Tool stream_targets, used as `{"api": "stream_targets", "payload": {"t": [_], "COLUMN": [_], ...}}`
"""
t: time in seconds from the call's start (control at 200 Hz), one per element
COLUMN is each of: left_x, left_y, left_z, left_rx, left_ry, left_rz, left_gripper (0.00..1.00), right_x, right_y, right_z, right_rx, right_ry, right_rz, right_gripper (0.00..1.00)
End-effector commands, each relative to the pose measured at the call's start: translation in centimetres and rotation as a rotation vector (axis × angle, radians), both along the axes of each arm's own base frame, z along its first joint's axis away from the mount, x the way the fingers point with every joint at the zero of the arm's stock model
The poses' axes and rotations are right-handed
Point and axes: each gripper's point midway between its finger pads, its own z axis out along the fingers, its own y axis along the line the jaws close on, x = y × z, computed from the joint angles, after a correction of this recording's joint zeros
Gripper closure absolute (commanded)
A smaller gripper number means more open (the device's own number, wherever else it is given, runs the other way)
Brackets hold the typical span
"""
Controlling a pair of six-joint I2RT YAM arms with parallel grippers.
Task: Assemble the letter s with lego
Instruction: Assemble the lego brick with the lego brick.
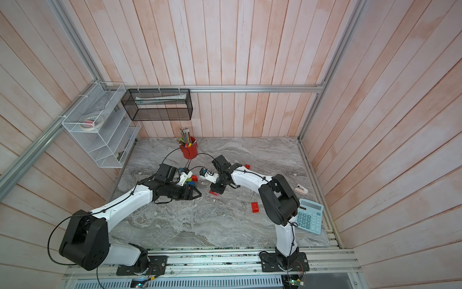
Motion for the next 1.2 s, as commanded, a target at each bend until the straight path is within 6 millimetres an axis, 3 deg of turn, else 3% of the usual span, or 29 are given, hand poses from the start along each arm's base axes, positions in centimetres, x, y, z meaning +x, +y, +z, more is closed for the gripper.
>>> {"api": "stream_targets", "payload": {"t": [0.0,0.415,0.625,0.845,1.02,1.195], "left_x": [0.2,0.1,0.1,0.1,0.2,0.8], "left_y": [-0.2,-0.2,-0.3,-0.3,-0.3,-1.0], "left_z": [1.3,1.1,1.2,1.4,1.6,2.3], "left_rx": [-0.029,-0.035,-0.036,-0.038,-0.041,-0.080], "left_ry": [-0.039,-0.035,-0.034,-0.039,-0.049,-0.062], "left_rz": [-0.008,-0.002,-0.008,-0.013,-0.013,-0.007], "left_gripper": [0.19,0.19,0.18,0.18,0.18,0.18], "right_x": [-1.8,-1.7,-1.2,0.1,1.0,2.7], "right_y": [-2.2,-2.4,-2.5,-2.7,-4.6,-8.7], "right_z": [-2.4,-1.0,-0.5,1.8,4.7,5.5], "right_rx": [-0.102,-0.094,-0.087,-0.035,0.065,0.088], "right_ry": [0.105,0.071,0.055,0.017,-0.007,-0.032], "right_rz": [0.079,0.233,0.234,0.188,0.093,-0.033], "right_gripper": [0.77,0.74,0.59,0.46,0.40,0.38]}}
